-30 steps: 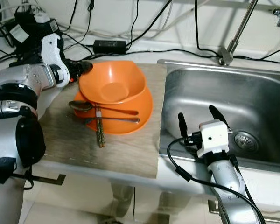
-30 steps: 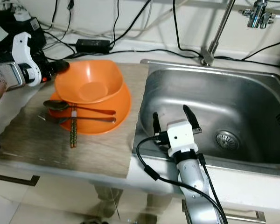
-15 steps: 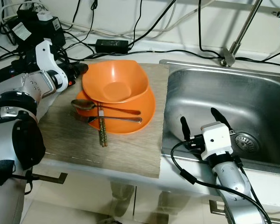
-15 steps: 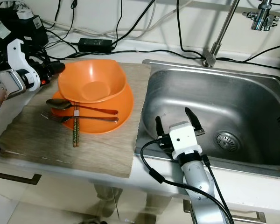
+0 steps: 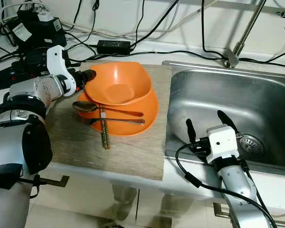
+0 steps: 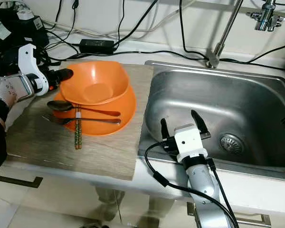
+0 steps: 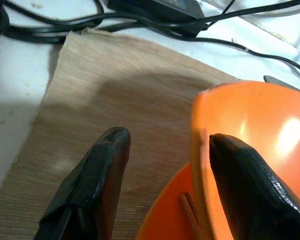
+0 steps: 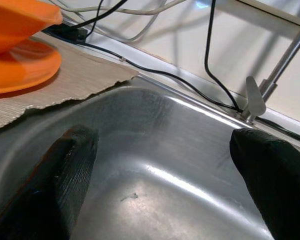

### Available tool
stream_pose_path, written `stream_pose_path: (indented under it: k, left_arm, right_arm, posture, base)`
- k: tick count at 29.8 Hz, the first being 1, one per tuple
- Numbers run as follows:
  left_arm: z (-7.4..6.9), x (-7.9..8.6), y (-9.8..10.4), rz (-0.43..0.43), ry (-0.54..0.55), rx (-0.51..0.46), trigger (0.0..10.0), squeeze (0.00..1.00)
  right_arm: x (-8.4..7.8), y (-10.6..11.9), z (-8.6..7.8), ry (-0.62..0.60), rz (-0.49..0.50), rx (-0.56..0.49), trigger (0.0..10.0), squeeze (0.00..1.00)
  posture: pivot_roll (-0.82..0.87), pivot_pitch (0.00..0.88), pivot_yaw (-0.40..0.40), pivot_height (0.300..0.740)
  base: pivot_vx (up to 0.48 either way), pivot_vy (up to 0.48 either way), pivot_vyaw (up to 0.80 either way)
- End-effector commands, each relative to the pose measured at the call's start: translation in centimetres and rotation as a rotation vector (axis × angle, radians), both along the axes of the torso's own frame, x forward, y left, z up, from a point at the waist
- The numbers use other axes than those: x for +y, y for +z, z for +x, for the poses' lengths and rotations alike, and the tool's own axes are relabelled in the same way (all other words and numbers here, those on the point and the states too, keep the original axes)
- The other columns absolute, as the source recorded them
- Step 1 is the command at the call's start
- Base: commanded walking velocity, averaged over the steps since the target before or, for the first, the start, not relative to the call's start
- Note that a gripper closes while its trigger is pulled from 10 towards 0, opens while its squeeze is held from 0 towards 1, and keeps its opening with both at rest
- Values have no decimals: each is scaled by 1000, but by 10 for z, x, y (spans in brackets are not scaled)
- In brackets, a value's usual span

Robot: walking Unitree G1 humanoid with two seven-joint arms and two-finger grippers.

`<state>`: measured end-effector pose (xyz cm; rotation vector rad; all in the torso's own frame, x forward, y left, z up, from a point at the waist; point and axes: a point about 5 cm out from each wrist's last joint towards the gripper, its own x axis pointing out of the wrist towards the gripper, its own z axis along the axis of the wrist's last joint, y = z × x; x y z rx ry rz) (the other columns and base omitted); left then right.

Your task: Kitchen organization

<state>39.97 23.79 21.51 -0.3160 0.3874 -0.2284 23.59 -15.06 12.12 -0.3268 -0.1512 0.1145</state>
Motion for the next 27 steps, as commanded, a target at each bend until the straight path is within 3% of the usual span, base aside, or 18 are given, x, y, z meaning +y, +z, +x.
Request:
stream_pose_path:
  k: [1,20,21,22,23,26,27]
  left_arm:
    - [4,-4,14,21,-23,-34,10000,0]
    - [7,-24,15,32,-103,-33,10000,0]
    - [7,-25,14,37,-106,-30,8706,0]
    - [7,-26,13,39,-110,-27,8588,0]
    - [7,-27,12,41,-115,-23,10000,0]
    - [7,-28,11,44,-122,-18,10000,0]
    - [7,-29,10,52,-124,-15,2235,0]
  right_arm:
    - [2,-15,-3,-2,-3,73,10000,0]
    - [5,-15,-1,-4,7,72,10000,0]
    - [5,-16,-1,-5,7,72,10000,0]
    - [5,-16,-1,-6,7,72,10000,0]
    - [5,-16,-1,-7,8,72,10000,0]
    - [5,-16,-1,-8,8,73,10000,0]
    - [5,-16,-1,-8,9,74,10000,0]
  posture:
    - [-74,0,26,740]
    - [-73,5,33,740]
    - [-73,5,33,740]
    - [-73,6,34,740]
    - [-73,8,35,740]
    - [-72,9,34,740]
    - [-72,11,34,740]
  base:
    - [0,0,0]
    - [0,0,0]
    - [0,0,0]
    - [0,0,0]
    - [0,0,0]
    - [0,0,0]
    - [0,0,0]
